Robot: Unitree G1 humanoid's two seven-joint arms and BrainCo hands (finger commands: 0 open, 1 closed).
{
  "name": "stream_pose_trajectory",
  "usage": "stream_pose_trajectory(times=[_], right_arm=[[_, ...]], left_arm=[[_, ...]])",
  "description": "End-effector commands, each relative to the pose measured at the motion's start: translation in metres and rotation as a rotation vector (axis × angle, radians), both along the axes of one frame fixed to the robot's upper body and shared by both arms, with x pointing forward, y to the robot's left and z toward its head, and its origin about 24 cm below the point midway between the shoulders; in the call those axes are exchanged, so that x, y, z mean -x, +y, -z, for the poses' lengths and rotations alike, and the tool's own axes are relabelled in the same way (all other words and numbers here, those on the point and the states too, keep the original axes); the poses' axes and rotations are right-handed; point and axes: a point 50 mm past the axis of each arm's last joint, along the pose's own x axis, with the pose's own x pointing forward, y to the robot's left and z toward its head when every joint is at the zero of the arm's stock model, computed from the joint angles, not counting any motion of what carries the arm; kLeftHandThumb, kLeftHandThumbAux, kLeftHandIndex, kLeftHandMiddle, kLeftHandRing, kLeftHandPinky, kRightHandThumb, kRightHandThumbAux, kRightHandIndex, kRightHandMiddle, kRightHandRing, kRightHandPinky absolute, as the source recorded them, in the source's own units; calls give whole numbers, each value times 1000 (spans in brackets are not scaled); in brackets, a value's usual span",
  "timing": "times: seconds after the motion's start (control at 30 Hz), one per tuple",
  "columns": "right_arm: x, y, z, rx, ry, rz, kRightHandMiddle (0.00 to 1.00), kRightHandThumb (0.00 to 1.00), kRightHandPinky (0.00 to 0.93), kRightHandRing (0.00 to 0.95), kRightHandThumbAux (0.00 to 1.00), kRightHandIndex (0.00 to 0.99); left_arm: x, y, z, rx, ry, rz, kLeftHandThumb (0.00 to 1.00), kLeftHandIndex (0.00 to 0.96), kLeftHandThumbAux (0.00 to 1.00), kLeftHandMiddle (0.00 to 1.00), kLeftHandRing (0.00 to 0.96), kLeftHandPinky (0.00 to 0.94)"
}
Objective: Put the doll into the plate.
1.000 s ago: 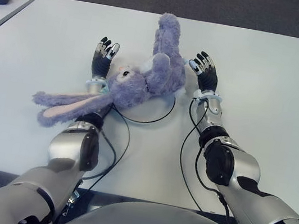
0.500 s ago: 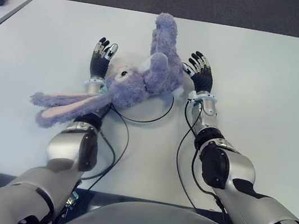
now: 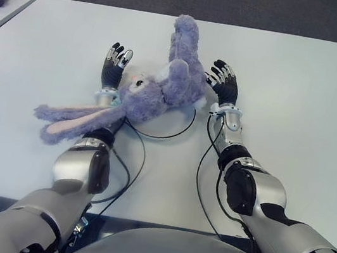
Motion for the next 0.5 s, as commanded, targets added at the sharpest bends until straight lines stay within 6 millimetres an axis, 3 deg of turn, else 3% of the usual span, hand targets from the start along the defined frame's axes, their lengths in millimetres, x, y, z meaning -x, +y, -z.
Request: stream_pose_trajectory(times=[0.03, 0.5], right_arm=[[72, 6, 97, 22, 401, 26, 338, 155, 342, 343, 892, 262], [73, 10, 94, 171, 346, 13, 345, 116, 337, 356, 902, 270]], left_arm=[[99, -9, 111, 124, 421, -24, 0, 87, 512, 103, 86, 90], [99, -8, 111, 120, 419, -26, 0, 87, 515, 105, 90, 95]])
